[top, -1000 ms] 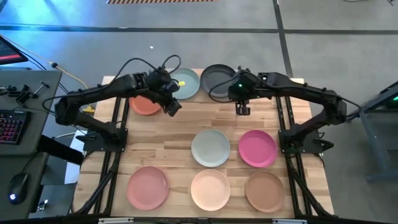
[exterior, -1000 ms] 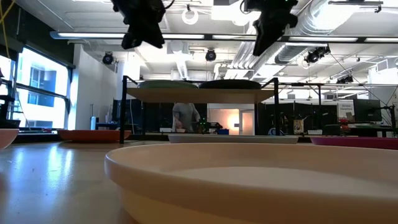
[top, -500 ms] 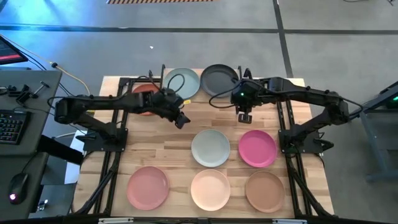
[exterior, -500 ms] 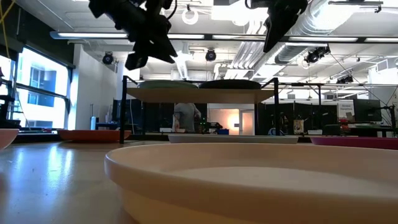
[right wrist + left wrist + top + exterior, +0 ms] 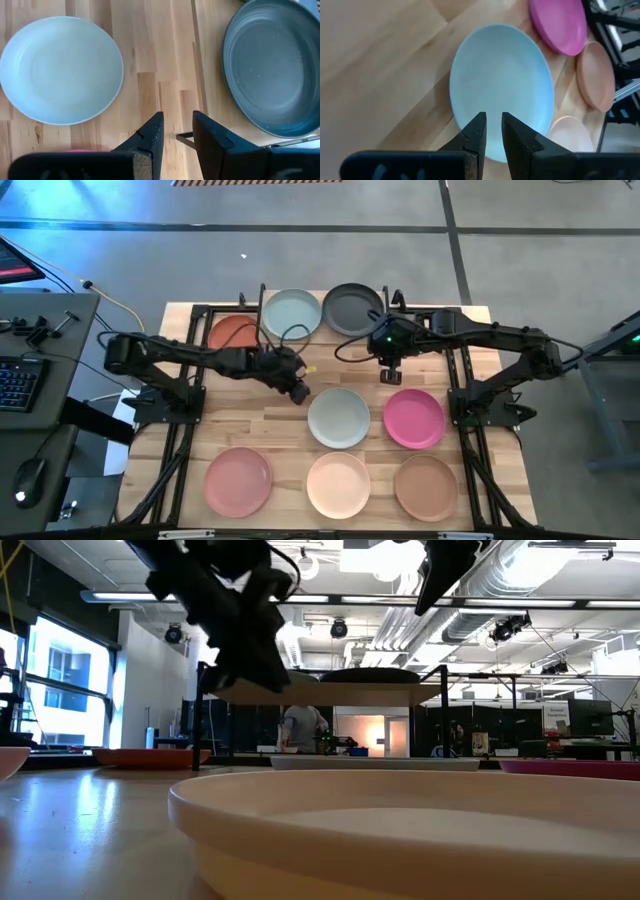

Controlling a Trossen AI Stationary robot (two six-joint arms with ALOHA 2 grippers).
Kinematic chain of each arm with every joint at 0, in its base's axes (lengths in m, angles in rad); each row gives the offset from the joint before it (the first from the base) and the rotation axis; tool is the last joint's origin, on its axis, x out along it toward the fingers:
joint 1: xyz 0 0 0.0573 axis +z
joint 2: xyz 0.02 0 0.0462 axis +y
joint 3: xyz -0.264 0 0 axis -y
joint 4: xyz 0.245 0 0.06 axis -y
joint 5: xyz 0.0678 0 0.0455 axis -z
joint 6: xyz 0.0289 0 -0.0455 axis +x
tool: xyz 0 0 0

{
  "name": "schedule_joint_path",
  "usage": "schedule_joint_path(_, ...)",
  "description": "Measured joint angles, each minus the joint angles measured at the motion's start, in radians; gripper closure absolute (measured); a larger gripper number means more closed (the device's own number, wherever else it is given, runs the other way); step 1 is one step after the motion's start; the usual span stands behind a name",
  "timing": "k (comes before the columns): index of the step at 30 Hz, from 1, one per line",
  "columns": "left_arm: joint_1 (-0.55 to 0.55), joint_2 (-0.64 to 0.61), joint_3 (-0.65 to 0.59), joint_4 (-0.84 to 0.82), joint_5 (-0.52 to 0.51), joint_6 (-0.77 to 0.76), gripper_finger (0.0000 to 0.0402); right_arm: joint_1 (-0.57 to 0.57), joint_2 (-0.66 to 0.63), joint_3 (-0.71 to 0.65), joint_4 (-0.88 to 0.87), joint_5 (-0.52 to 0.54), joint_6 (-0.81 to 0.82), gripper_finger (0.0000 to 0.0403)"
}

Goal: Place and stack plates onto a shelf
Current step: Stack the white plate on top of the gray plate on the shelf

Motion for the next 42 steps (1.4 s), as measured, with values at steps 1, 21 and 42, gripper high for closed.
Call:
schedule_joint_path(1, -0.002, 0.019, 0.0, 0.01, 0.0, -0.006, 0.0353, 0.0, 0.0, 0.0, -0.001, -0.001, 0.002, 0.032)
schedule_joint_path(21, -0.002, 0.253, 0.001, 0.127, 0.021, -0.053, 0.0353, 0.0, 0.0, -0.001, -0.005, -0.002, 0.046, 0.032)
schedule_joint_path(42, -0.009, 0.302, 0.002, 0.14, 0.061, -0.054, 0.0394, 0.0, 0.0, -0.002, -0.004, -0.002, 0.048, 0.032)
